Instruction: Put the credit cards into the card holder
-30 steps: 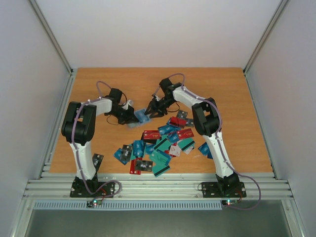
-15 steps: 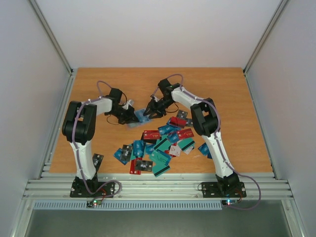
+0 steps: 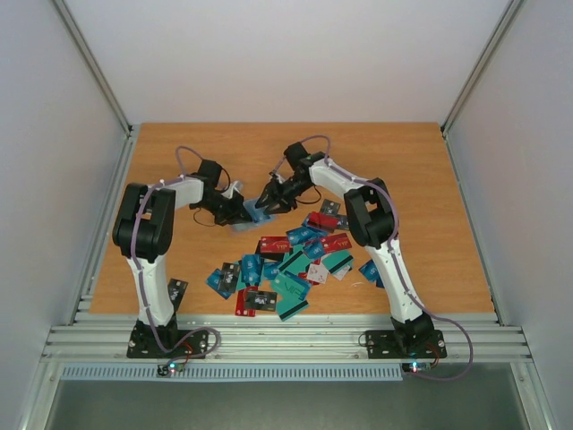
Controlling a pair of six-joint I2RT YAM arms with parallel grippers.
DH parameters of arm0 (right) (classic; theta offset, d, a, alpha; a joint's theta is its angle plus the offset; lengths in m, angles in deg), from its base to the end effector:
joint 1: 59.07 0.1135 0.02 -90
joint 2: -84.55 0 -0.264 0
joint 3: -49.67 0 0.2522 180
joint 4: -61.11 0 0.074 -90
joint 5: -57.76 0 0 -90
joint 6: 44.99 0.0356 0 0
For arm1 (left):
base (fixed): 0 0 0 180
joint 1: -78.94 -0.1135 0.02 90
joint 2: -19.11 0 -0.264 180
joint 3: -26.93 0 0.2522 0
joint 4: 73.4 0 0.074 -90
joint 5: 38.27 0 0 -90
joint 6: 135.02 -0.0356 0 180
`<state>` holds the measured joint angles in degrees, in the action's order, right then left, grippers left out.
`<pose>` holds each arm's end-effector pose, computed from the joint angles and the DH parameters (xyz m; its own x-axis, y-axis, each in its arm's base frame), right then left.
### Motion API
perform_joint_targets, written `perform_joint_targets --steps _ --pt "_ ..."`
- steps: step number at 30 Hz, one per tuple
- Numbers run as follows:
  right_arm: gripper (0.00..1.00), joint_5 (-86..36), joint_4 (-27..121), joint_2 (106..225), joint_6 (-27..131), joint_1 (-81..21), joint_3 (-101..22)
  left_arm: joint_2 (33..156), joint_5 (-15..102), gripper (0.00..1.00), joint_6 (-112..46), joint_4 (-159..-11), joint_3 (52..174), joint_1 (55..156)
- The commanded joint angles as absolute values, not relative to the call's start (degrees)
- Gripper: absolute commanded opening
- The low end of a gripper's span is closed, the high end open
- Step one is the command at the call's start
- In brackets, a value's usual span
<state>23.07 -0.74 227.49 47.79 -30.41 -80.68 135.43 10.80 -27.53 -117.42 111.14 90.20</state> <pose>0.4265 0.2665 0.1268 -0.8670 -0.4424 -0.2295 -0.4250 0.4156 0.8042 0.3631 -0.0961 0.1181 -0.9988 -0.0327 -0.0375 0.0014 0.7344 -0.6787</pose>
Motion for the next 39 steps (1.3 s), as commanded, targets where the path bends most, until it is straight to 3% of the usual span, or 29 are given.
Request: perform_joint_targets --steps 1,8,27,39 --pt "0.41 29.50 6.30 225.64 52.15 -28.39 -80.06 139.41 14.38 0.00 -29.35 -118.92 111.10 91.05" --pt "0.41 29.88 7.15 225.45 53.20 -27.75 -79.94 139.06 14.25 0.00 -29.63 -119.05 111.06 91.06" --pt "0.40 16.73 -5.20 222.47 39.54 -30.95 -78.03 139.33 16.58 0.00 -31.19 -120.79 110.90 91.06" --pt "0.40 17.91 -4.71 224.27 39.11 -30.82 -75.63 140.29 16.40 0.00 -31.10 -121.08 111.77 91.06"
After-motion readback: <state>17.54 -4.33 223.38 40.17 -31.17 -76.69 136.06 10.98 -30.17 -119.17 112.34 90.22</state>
